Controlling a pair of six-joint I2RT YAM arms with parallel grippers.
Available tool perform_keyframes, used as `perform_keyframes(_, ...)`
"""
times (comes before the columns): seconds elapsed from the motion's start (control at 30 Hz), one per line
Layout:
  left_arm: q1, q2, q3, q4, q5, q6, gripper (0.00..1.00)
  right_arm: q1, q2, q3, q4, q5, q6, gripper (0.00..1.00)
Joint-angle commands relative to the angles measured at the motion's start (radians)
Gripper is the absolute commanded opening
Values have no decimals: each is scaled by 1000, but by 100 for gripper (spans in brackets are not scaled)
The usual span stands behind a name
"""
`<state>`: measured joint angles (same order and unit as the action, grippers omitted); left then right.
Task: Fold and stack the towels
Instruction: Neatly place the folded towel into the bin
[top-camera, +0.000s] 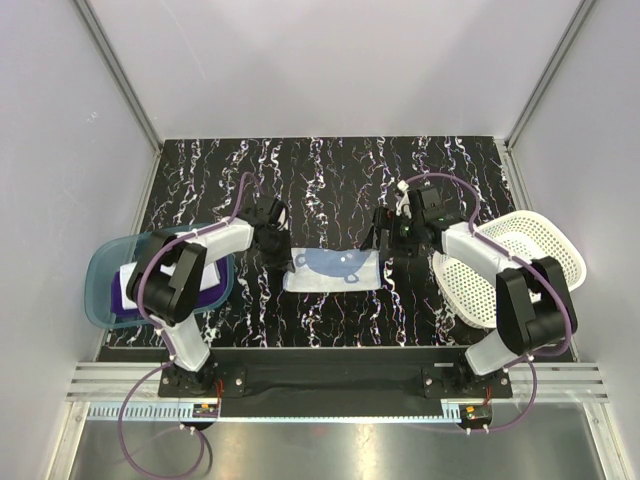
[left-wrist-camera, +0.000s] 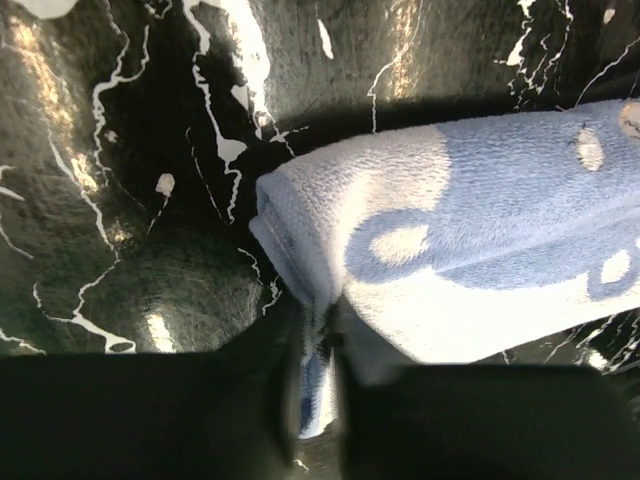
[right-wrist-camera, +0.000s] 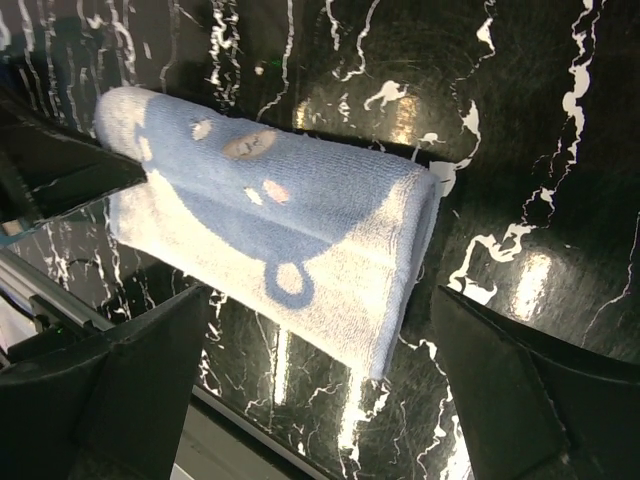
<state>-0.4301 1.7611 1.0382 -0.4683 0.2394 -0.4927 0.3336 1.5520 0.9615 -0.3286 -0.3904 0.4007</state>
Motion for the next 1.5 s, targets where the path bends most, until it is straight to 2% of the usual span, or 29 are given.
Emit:
perform_keyframes(0.0,-2,3,8,5,18,-10,5,2,-75,16,-3,1,-14,100)
perform_keyframes(0.03,-2,-3,26,-6,17,-12,1,4,-81,17,-9,7,-16,100)
perform_keyframes(0.07,-2,-11,39,-22,14,-10,0,4,-86,17,-12,13,-19,100)
perform_keyframes(0.27,-1,-113,138,-209,-71,-18,0,4,-130,2,-36,44,-34,100)
perform_keyframes(0.53,-1,-204,180,-354,-173,-29,0,2,-161,-15,-43,51,-42,100)
perform_keyframes(0.7,2,-253,229,-499,-301,12,0,1,-174,2,-73,53,-60,100)
perform_keyframes(0.73,26,-302,267,-589,-375,55,0,2,-185,15,-91,58,-69,100)
perform_keyframes(0.9,137,-371,278,-673,-446,115,0,1,-194,23,-86,38,-66,100)
perform_keyframes(1.1,316,-459,211,-665,-563,227,0,2,-187,29,-75,1,-59,100)
perform_keyframes(1.2,410,-482,192,-629,-562,285,0,4,-194,28,-73,2,-62,100)
perform_keyframes(1.27,471,-489,186,-606,-542,293,0,2,-211,14,-66,-4,-65,100)
perform_keyframes(1.4,537,-456,187,-605,-676,279,0,4,-237,-17,-43,-11,-65,100)
perform_keyframes(1.47,574,-459,168,-584,-680,293,0,2,-234,-18,-38,-19,-65,100)
